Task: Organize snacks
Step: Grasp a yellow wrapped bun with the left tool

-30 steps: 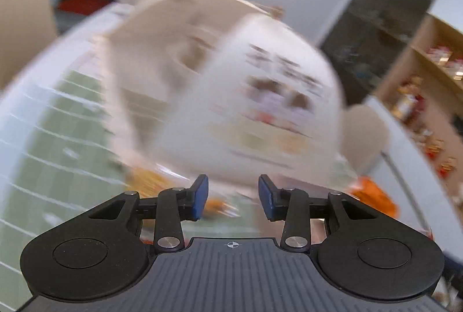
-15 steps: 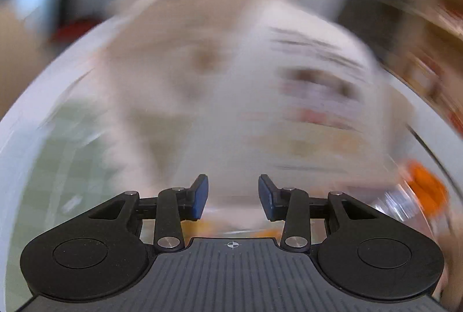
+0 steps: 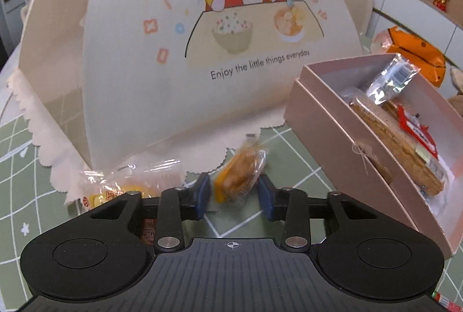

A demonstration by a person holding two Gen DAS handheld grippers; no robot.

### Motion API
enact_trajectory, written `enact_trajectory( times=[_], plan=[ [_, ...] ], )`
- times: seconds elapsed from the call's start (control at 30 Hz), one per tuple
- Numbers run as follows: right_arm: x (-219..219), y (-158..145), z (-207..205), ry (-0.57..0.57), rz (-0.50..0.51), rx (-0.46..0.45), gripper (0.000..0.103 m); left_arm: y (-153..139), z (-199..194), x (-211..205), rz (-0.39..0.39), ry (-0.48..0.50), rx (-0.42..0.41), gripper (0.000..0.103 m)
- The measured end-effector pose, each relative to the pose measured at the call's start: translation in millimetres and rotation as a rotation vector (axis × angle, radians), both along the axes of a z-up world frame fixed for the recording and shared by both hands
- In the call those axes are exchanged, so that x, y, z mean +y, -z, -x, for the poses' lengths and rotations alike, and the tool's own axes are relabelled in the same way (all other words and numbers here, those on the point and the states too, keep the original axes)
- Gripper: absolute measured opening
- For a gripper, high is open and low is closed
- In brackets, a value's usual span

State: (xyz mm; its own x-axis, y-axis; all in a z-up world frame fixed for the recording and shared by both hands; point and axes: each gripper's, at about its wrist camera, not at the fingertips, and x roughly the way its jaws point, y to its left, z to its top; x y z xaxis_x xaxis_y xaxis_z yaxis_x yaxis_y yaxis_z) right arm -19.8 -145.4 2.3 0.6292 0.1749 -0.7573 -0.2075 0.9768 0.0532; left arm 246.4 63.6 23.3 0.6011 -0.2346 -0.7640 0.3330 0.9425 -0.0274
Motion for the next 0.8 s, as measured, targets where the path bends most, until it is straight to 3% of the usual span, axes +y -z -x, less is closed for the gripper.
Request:
enact_trajectory(
  times=[0.03,0.13,0.3,0.37,0.5,0.57,0.73,0.8],
  plan=[
    [-1.3,1.8,1.9,0.005,0.003,0.004,0.069,-1.7,0.0,-1.2,-0.005,-0.003,0.006,0.030],
    [-4.7,4.5,5.4,0.018,0.008,0.012,0.069,-5.9,10.1,3.2,0.043,-0.016,0.020,0.029],
    [-12.1,-1.6,12.6,0.019,-0.017,-0.009,0.069,-26.8,62.4,12.9,0.108,-0.016,0.013,0.029],
    [-15.1,-5.5,12.5,0.010,-0.037,-0.021,0.069,-36.6,87.2,10.2,0.145,0.037,0.036,0.029],
    [-15.2,-9.7,5.1,0.001,-0.063,-0.045,0.070,-45.0,123.4,-2.2,0.243,0.224,0.188,0.031],
    [-13.5,-10.6,0.0,-0.006,-0.088,-0.056,0.070,-50.3,133.6,-3.4,0.262,0.245,0.186,0.033],
    [-1.3,-9.1,-7.5,-0.011,-0.128,-0.054,0.069,-72.0,116.5,23.3,0.283,0.126,0.069,0.033],
    [2.8,-7.0,-7.2,0.004,-0.140,-0.045,0.069,-72.7,95.4,45.4,0.303,-0.033,0.018,0.033]
  ],
)
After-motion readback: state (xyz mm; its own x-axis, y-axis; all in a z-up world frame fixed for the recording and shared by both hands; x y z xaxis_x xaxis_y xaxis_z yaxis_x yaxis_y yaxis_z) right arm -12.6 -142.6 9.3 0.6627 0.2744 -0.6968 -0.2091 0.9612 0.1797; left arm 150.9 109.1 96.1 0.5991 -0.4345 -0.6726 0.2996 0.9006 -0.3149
